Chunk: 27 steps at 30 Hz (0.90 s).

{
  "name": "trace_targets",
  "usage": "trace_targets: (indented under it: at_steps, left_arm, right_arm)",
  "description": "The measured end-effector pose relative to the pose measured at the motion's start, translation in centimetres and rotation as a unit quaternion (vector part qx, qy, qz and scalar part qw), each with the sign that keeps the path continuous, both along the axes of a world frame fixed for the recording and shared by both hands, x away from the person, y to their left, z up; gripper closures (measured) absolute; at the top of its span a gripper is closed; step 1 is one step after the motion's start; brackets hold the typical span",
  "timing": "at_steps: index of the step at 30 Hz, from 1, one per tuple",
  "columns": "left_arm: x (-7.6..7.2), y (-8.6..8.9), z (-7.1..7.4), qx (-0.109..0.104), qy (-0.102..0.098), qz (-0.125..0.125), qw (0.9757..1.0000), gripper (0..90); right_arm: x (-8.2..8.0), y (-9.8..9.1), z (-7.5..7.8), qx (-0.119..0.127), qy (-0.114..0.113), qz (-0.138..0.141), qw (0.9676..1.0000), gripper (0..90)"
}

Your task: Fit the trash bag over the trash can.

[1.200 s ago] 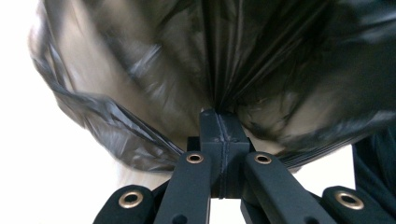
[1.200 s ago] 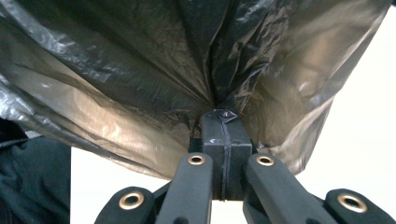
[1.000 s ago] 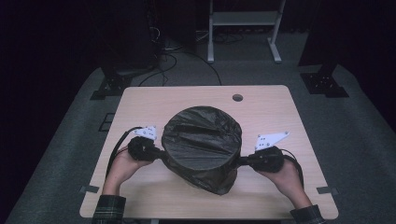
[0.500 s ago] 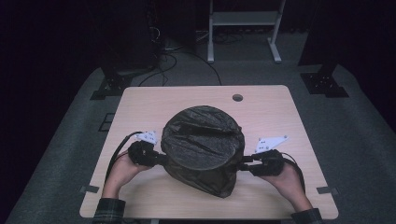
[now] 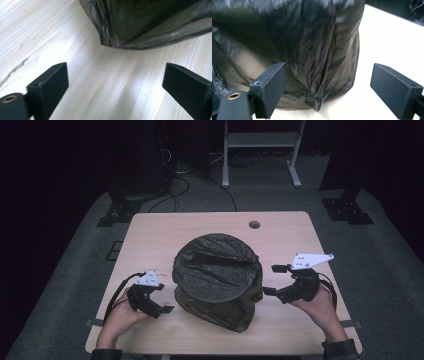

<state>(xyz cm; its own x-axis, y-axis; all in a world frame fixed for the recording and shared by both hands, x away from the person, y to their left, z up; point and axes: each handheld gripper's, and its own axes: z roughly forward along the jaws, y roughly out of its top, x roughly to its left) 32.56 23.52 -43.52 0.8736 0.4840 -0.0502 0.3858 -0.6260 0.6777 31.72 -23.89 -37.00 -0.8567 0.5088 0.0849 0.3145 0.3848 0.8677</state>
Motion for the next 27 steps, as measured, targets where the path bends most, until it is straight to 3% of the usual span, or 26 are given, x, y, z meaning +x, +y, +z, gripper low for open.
trace_targets:
  at_steps: [5, 10, 14, 18, 23, 27]
  left_arm:
    - [-1.3, 0.1, -1.3, 0.004, -0.021, 0.022, 0.9995, 0.0]
    - [-2.3, -0.2, -2.5, 0.013, -0.039, 0.026, 0.9988, 0.0]
    - [-2.5, -0.6, -3.4, 0.025, -0.042, 0.023, 0.9985, 0.0]
    - [-2.4, -0.9, -4.0, 0.032, -0.039, 0.019, 0.9986, 0.0]
    - [-2.4, -0.9, -4.5, 0.015, -0.03, 0.02, 0.9992, 0.0]
    - [-2.4, -0.6, -4.8, 0.0, -0.035, 0.019, 0.9992, 0.0]
  right_arm:
    - [0.0, 0.3, 2.0, 0.001, -0.029, 0.01, 0.9995, 10.1]
    - [0.3, 0.9, 4.2, 0.014, -0.038, 0.025, 0.9989, 10.1]
    - [0.8, 2.2, 5.6, 0.01, -0.046, 0.039, 0.9981, 10.1]
    - [1.4, 3.9, 6.6, -0.002, -0.05, 0.055, 0.9972, 10.1]
    - [2.3, 6.5, 7.5, -0.03, -0.043, 0.079, 0.9955, 10.1]
    - [3.2, 8.6, 7.5, -0.064, -0.036, 0.098, 0.9925, 10.1]
